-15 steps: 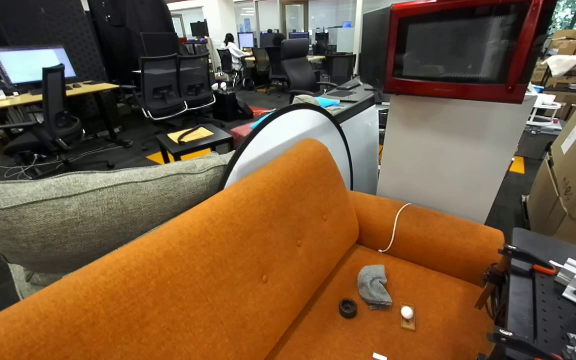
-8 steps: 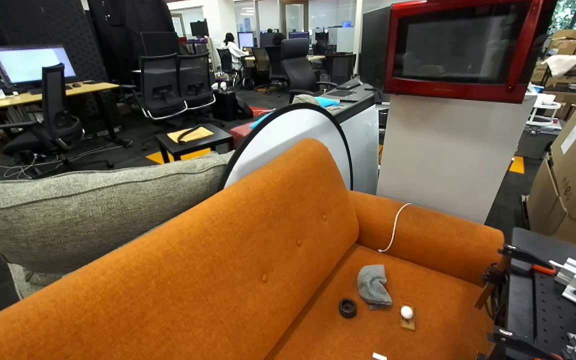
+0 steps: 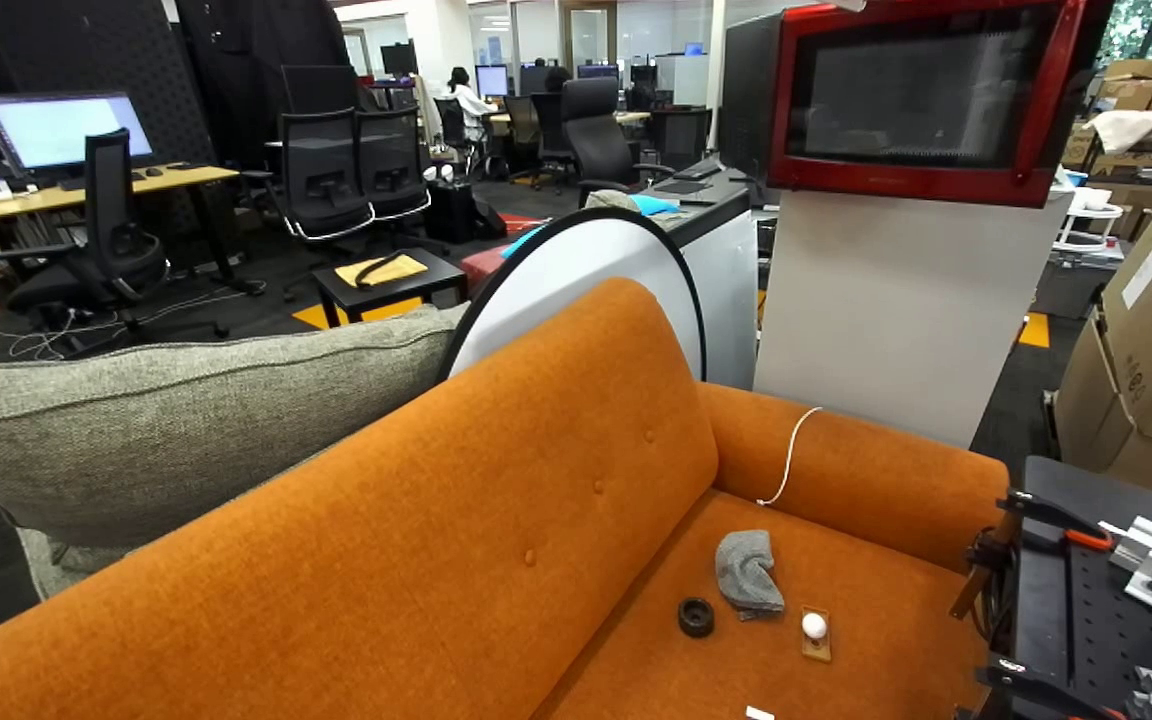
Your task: Move a bottle from the top of the microwave to the storage box
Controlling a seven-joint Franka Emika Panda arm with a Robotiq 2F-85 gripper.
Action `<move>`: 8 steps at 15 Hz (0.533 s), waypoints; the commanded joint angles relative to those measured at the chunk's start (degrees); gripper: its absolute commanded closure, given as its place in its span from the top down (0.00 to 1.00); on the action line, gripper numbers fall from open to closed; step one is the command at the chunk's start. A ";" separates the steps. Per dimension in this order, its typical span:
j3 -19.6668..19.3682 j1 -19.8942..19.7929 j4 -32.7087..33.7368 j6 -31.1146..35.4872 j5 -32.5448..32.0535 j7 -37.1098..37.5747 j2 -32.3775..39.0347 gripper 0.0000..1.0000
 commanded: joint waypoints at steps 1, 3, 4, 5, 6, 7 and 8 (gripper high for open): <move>-0.20 -0.03 4.67 -2.40 2.56 -1.71 3.08 0.95; -0.39 -0.10 5.96 -2.75 3.12 -1.56 3.89 0.71; -0.46 -0.17 6.45 -2.88 3.46 -1.60 4.13 0.70; -0.54 -0.23 6.94 -3.03 3.75 -1.66 4.38 0.64; -0.61 -0.29 7.43 -3.26 4.11 -1.74 4.60 0.55; -0.66 -0.28 7.74 -3.42 4.25 -1.66 4.81 0.49; -0.67 -0.35 8.00 -3.63 4.67 -1.83 4.94 0.42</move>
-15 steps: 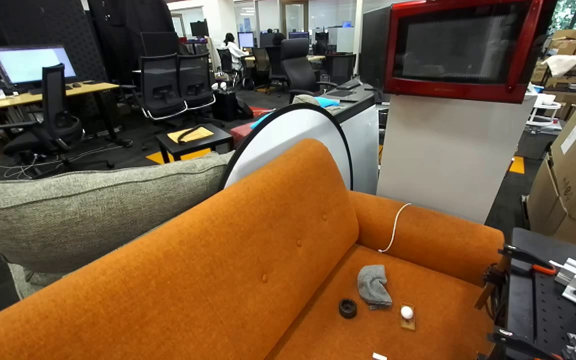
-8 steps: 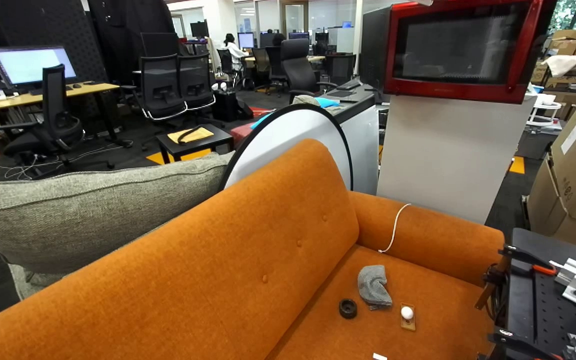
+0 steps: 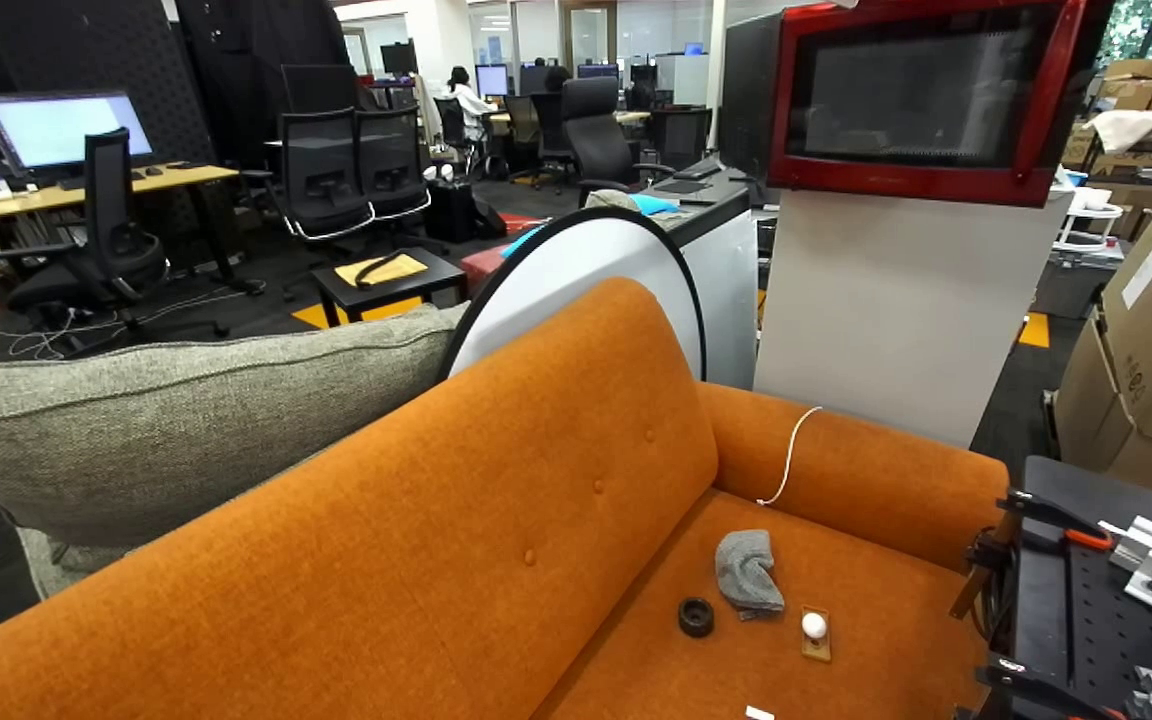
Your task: Move a bottle from the top of the microwave to the storage box
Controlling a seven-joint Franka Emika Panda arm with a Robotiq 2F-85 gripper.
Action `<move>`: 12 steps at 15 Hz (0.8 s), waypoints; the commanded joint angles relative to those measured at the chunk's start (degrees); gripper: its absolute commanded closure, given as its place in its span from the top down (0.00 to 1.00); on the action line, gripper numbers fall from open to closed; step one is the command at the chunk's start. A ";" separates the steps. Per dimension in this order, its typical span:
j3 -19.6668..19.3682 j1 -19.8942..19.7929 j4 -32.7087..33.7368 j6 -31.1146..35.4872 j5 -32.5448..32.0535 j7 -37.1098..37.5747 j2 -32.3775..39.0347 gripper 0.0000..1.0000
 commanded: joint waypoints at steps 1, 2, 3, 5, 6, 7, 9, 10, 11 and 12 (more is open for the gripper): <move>-0.20 -0.17 3.21 -1.75 2.14 -1.54 1.85 0.38; -0.20 -0.21 3.23 -1.77 2.37 -1.58 1.85 0.36; -0.17 -0.24 3.26 -1.75 2.64 -1.66 1.82 0.35; -0.19 -0.20 3.22 -1.74 3.10 -1.66 1.74 0.29; -0.21 -0.15 3.14 -1.64 3.06 -1.51 1.60 0.29; -0.23 -0.09 3.15 -1.63 3.02 -1.40 1.52 0.27; -0.23 0.02 3.31 -1.59 3.04 -0.90 1.25 0.26; -0.20 0.07 3.49 -1.61 3.23 -0.75 1.07 0.26; -0.19 0.13 3.71 -1.63 3.45 -0.65 0.95 0.26; -0.12 0.18 3.90 -1.53 3.76 -0.81 0.67 0.26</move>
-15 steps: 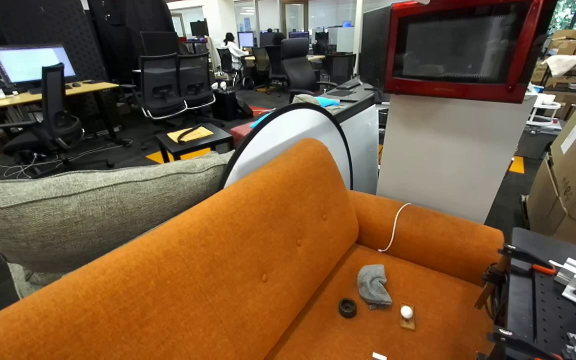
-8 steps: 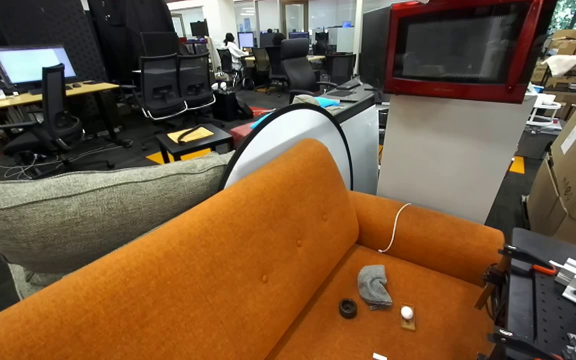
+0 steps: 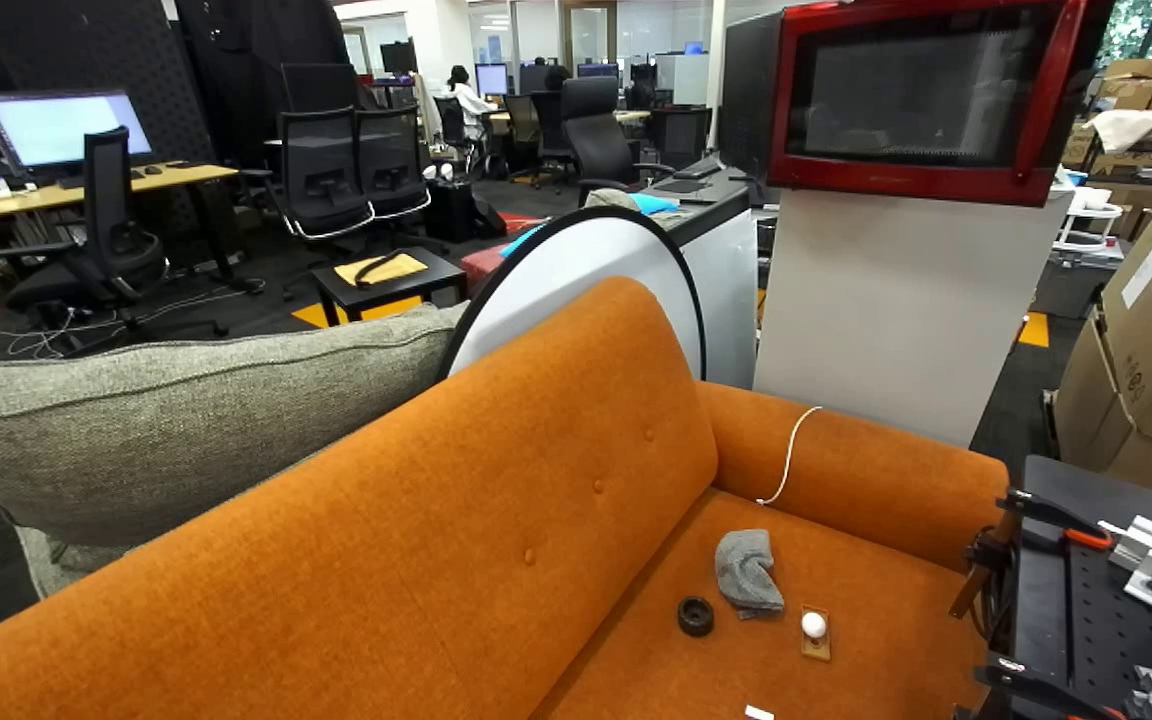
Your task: Move a bottle from the top of the microwave to the storage box
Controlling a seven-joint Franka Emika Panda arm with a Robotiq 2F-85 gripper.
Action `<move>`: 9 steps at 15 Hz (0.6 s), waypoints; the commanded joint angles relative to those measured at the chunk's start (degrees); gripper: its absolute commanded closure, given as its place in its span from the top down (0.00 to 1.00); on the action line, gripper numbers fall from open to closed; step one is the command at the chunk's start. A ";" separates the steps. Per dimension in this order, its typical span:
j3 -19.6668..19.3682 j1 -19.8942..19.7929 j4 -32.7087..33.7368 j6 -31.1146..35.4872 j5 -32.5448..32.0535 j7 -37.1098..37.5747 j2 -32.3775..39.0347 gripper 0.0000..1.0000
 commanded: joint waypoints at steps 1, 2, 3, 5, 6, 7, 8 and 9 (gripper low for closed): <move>0.00 0.37 2.69 -0.90 1.58 -1.05 0.10 0.26; 0.13 0.47 3.01 -0.76 2.07 -1.41 -0.17 0.26; 0.31 0.69 3.33 -0.69 2.69 -2.09 -0.61 0.26; 0.77 1.29 3.59 -0.30 3.98 -4.26 -1.80 0.26; 0.94 1.67 3.76 -0.04 4.44 -5.60 -2.29 0.26; 1.18 2.13 3.62 0.43 4.67 -6.86 -2.99 0.26; 1.43 2.80 3.24 0.84 4.33 -8.30 -3.92 0.26; 1.77 3.57 2.78 1.30 3.77 -9.59 -4.85 0.26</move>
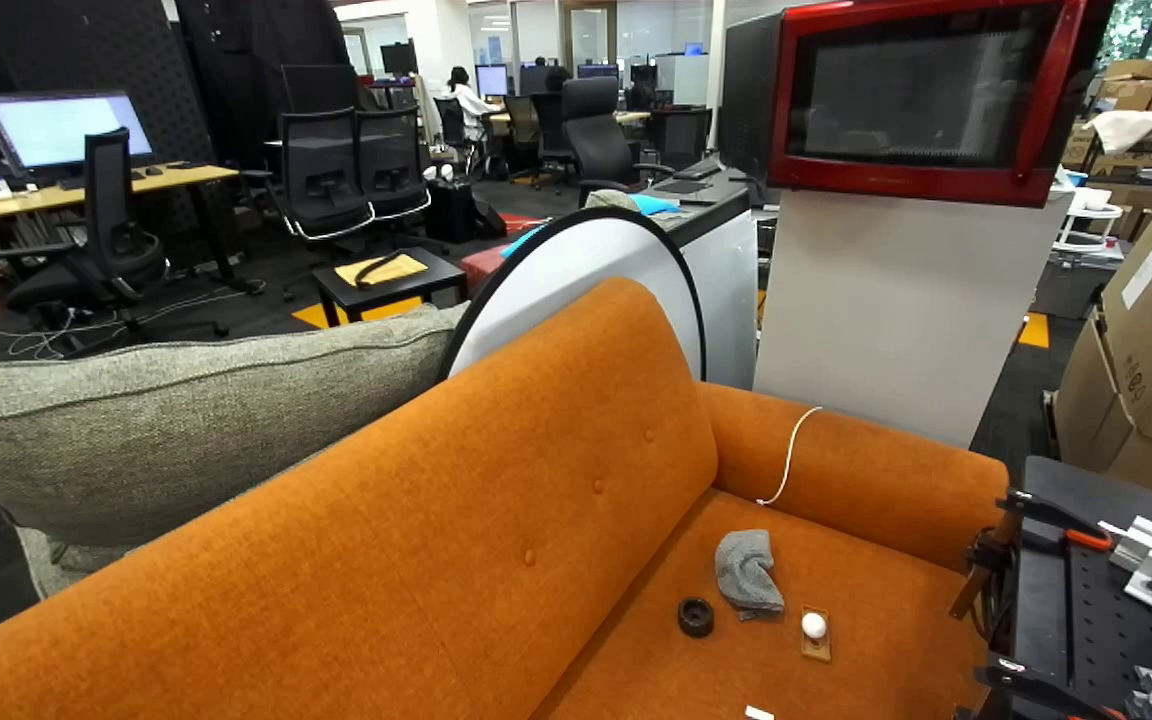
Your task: Move a bottle from the top of the microwave to the storage box
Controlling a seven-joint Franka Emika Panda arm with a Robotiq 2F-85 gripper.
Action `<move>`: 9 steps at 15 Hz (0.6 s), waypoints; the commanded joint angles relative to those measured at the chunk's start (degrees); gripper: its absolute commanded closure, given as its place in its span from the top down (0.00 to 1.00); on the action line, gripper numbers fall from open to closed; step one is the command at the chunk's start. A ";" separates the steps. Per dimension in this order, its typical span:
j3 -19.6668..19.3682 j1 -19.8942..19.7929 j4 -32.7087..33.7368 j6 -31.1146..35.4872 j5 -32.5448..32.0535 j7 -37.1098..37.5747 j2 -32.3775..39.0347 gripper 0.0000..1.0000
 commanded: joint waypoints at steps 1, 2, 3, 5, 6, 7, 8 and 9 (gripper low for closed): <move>1.21 1.66 -1.53 1.68 -0.60 -4.94 -3.31 0.26; 1.68 2.49 -2.25 2.24 -1.11 -5.76 -4.28 0.26; 2.38 3.36 -3.30 3.10 -1.08 -6.27 -5.61 0.26; 3.69 5.21 -5.56 4.69 -1.08 -6.69 -7.94 0.26; 4.42 6.18 -7.32 5.56 -1.11 -6.53 -9.26 0.26; 5.01 7.02 -9.11 6.45 -1.20 -6.20 -10.33 0.26; 5.66 7.83 -11.53 7.67 -0.77 -5.93 -11.66 0.26; 6.59 8.29 -13.91 8.75 0.15 -6.14 -12.71 0.26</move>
